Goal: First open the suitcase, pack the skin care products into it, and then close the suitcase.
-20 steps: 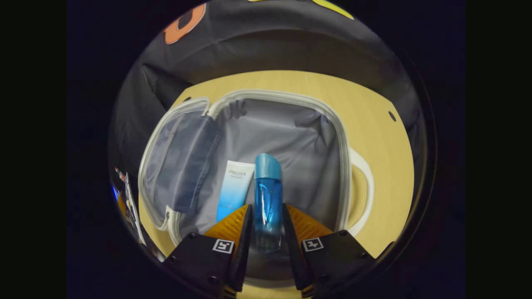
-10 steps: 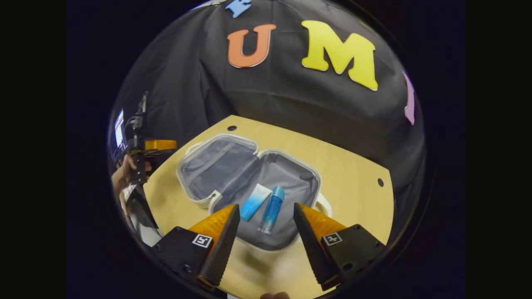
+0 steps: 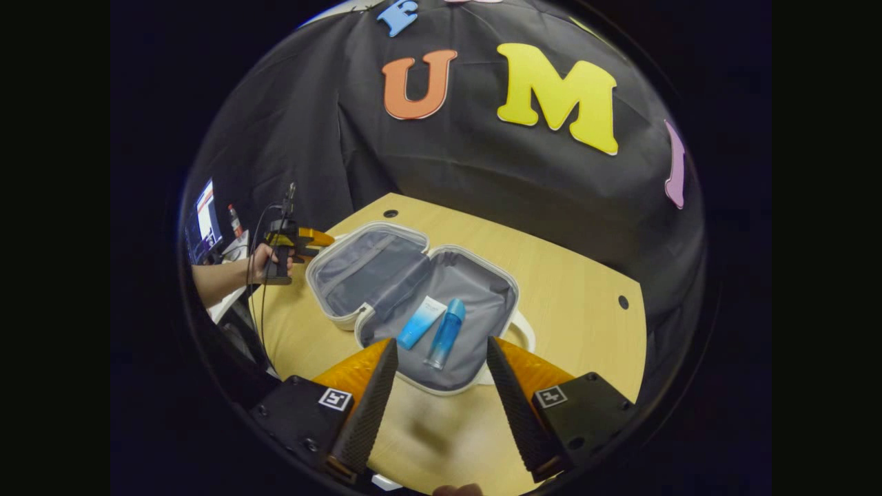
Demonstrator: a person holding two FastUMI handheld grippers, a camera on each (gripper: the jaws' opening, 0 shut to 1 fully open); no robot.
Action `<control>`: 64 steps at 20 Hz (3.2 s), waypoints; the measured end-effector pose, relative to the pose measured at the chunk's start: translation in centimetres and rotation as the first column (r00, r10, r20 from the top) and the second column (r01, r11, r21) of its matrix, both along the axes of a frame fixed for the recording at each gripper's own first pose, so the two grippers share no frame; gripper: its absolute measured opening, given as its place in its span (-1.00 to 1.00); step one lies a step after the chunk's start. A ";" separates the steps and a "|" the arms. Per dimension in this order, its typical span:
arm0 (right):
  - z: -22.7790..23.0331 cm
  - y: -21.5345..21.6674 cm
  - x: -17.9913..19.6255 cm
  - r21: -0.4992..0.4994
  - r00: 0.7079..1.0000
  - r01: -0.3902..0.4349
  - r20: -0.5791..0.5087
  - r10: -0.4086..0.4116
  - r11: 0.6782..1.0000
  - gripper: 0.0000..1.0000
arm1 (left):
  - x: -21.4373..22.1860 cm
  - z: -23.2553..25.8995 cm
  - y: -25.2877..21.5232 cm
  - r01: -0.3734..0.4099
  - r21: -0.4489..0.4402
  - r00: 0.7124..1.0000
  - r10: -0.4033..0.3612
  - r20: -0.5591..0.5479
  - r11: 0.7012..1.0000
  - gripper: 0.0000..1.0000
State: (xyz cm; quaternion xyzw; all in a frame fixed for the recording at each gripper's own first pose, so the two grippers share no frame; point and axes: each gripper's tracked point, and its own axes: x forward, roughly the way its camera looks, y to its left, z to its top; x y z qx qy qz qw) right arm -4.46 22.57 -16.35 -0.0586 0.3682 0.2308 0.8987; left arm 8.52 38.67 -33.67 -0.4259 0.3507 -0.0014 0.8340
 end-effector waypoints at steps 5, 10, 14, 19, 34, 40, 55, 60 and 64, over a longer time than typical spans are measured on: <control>0.7 -1.4 0.7 0.069 0.996 0.084 -0.007 -0.084 0.994 0.55 | 0.5 0.2 -1.0 -0.036 -0.028 0.998 0.035 -0.047 0.999 -0.70; 2.3 -3.7 1.8 0.140 0.981 0.178 0.050 -0.186 0.974 0.51 | 0.4 6.2 -1.3 -0.028 0.128 0.999 0.024 0.032 0.991 -0.89; 3.4 -5.1 1.6 0.177 0.971 0.203 0.091 -0.221 0.963 0.51 | 0.4 12.8 -3.2 -0.028 0.266 0.993 -0.005 0.121 0.964 -0.91; 3.9 -7.0 0.1 0.200 0.966 0.205 0.115 -0.230 0.958 0.55 | -0.8 22.1 -9.6 -0.015 0.429 0.961 -0.106 0.255 0.903 -0.91; 5.4 -22.7 -1.0 0.186 0.884 0.373 0.226 -0.409 0.909 0.58 | -2.7 27.3 -34.8 -0.010 0.741 0.876 -0.352 0.330 0.672 -0.90; 4.0 -30.8 -3.0 0.106 0.859 0.459 0.199 -0.471 0.882 0.63 | -3.4 20.0 -45.2 0.127 0.784 0.838 -0.489 0.243 0.608 -0.89; 1.5 -35.4 -4.4 0.062 0.863 0.492 0.103 -0.495 0.869 0.59 | -3.2 9.0 -51.2 0.225 0.829 0.837 -0.537 0.104 0.512 -0.78; 2.2 -35.1 -4.1 0.062 0.863 0.484 0.129 -0.488 0.873 0.64 | -3.7 10.6 -53.6 0.245 0.776 0.814 -0.558 0.161 0.581 0.44; 6.9 -31.9 -1.2 0.098 0.861 0.411 0.285 -0.422 0.906 0.63 | -3.3 19.9 -50.9 0.064 0.782 0.837 -0.460 0.296 0.620 0.94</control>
